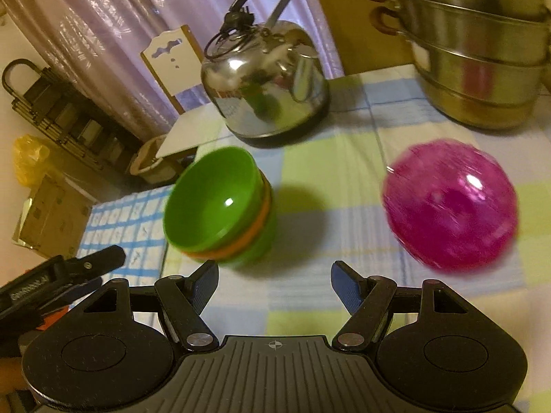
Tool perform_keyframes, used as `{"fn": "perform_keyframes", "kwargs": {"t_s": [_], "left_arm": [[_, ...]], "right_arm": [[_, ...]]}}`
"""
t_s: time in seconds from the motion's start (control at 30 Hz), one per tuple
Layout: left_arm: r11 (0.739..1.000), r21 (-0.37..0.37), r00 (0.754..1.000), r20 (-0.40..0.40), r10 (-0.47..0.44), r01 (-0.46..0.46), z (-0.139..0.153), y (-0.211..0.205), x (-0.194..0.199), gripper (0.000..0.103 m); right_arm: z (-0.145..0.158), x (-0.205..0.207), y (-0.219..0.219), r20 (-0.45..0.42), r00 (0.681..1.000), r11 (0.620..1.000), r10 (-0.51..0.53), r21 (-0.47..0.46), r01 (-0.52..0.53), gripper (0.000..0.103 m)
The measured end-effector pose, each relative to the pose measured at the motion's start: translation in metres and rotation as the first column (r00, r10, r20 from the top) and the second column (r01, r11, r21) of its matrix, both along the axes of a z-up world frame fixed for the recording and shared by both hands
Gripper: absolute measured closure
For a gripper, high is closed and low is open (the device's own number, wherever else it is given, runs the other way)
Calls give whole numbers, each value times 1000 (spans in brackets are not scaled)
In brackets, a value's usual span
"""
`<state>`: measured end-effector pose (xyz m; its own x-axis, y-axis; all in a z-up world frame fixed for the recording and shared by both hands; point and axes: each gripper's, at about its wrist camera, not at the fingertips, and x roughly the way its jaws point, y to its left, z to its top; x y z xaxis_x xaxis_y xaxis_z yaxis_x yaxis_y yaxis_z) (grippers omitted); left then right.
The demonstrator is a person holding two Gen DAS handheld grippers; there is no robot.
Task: Organize plates and bowls
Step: 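Move both grippers to the green bowl stack and close on its rim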
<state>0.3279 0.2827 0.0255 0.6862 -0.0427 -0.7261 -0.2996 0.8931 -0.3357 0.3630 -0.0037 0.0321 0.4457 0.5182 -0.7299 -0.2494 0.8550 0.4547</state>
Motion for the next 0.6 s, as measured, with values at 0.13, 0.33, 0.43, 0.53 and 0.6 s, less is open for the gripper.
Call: {"fn": "perform_keyframes", "kwargs": {"t_s": [0.13, 0.33, 0.43, 0.53, 0.6], "left_arm": [[1000, -23, 999, -31, -7, 6, -15, 13, 26, 20], [998, -66, 996, -91, -2, -4, -45, 30, 57, 28], [996, -86, 994, -112, -7, -3, -58, 34, 68, 33], [995, -101, 992, -123, -20, 8, -68, 37, 79, 37], [994, -110, 991, -131, -26, 11, -72, 37, 85, 41]], "right_arm": [[-3, 26, 19, -1, 1000, 1000, 17, -10, -17, 31], [-27, 64, 36, -95, 995, 998, 25, 64, -19, 31], [-43, 81, 38, -177, 984, 995, 7, 100, 11, 31], [-53, 93, 43, -180, 984, 998, -1, 68, 13, 31], [-60, 99, 45, -190, 982, 998, -1, 69, 15, 31]]}}
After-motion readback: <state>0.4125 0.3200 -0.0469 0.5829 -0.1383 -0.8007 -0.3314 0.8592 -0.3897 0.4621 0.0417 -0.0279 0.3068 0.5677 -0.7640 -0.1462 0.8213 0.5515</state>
